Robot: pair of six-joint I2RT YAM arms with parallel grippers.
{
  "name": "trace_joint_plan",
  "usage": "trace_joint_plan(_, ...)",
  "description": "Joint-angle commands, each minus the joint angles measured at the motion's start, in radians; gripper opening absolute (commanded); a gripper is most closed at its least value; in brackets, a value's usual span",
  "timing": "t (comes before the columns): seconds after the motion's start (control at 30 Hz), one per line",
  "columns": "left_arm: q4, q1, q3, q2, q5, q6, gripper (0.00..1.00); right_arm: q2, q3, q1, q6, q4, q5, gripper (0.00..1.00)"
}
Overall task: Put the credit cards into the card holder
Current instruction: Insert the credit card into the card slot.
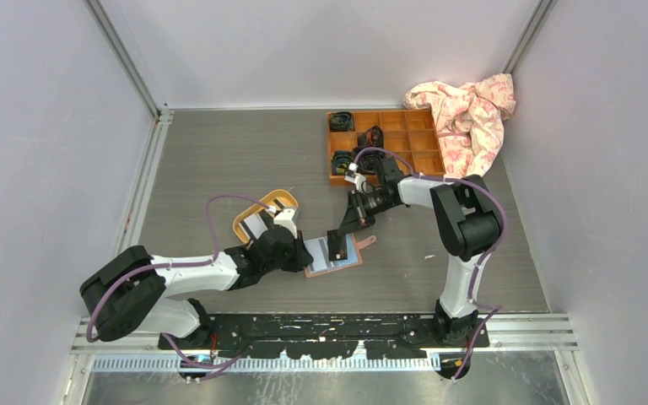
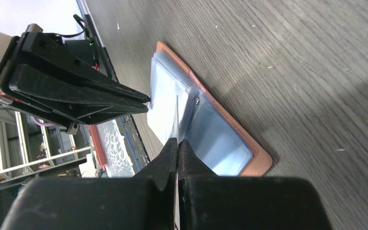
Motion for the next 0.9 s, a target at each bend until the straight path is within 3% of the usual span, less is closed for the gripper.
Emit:
trace_joint_plan(0.0,-0.018,-0.003,0.023,-0.002,-0.002,0.015,0.11,0.011,0.0,0.013,0.006,0.026,-0.028,0.01)
trace_joint_plan(0.5,-0.036,-0.004,0.031,-0.005,-0.009,0.02,0.11,0.022,-0.037,0.013,0.05,0.051,-0.032,0.01)
trace_joint_plan(0.87,-0.038,-0.003,0.038,0.002,-0.006,0.022,0.11,-0.009,-0.117,0.012,0.197,0.214,0.02,0.01)
